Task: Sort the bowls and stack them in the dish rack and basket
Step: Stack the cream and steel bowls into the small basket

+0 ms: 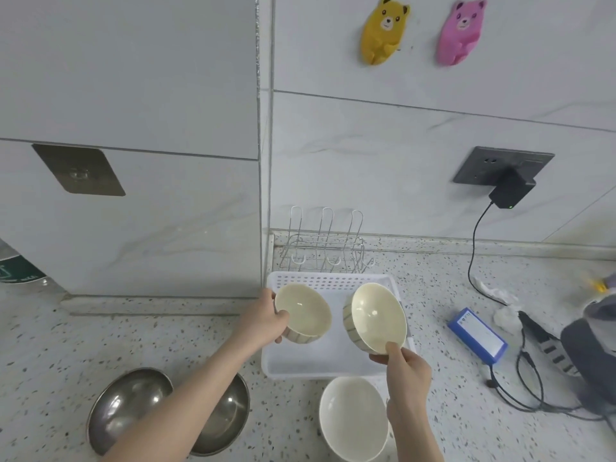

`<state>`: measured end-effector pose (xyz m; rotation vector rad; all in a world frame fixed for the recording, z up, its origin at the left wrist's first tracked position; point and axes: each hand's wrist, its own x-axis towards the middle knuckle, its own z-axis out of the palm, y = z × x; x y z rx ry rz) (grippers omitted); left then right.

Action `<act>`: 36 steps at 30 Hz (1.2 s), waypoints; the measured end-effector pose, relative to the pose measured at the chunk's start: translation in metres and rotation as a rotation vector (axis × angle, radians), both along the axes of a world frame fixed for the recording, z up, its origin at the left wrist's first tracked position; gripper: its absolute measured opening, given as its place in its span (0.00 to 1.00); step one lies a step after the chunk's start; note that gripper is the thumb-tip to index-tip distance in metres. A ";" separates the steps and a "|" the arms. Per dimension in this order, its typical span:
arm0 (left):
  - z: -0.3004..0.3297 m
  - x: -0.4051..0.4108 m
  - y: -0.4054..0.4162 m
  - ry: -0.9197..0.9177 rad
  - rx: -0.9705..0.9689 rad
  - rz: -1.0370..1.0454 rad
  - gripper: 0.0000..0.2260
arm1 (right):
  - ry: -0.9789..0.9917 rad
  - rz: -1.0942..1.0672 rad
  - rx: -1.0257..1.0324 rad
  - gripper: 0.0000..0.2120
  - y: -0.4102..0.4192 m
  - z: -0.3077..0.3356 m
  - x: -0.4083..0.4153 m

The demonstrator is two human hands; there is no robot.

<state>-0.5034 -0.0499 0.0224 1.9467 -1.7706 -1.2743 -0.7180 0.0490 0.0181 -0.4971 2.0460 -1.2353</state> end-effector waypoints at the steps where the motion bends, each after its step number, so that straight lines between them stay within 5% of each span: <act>1: -0.003 -0.004 -0.002 -0.008 0.001 0.008 0.15 | -0.004 -0.002 0.001 0.14 0.000 -0.002 -0.001; 16: -0.030 -0.030 -0.024 -0.341 -0.210 -0.063 0.07 | 0.009 0.044 0.046 0.13 -0.003 -0.014 0.001; 29: -0.029 -0.034 -0.021 -0.584 -0.242 -0.177 0.14 | 0.148 0.034 0.142 0.14 -0.007 -0.028 0.005; 36: -0.029 -0.029 -0.015 -0.573 -0.187 -0.228 0.41 | 0.163 0.063 0.150 0.14 -0.007 -0.029 0.005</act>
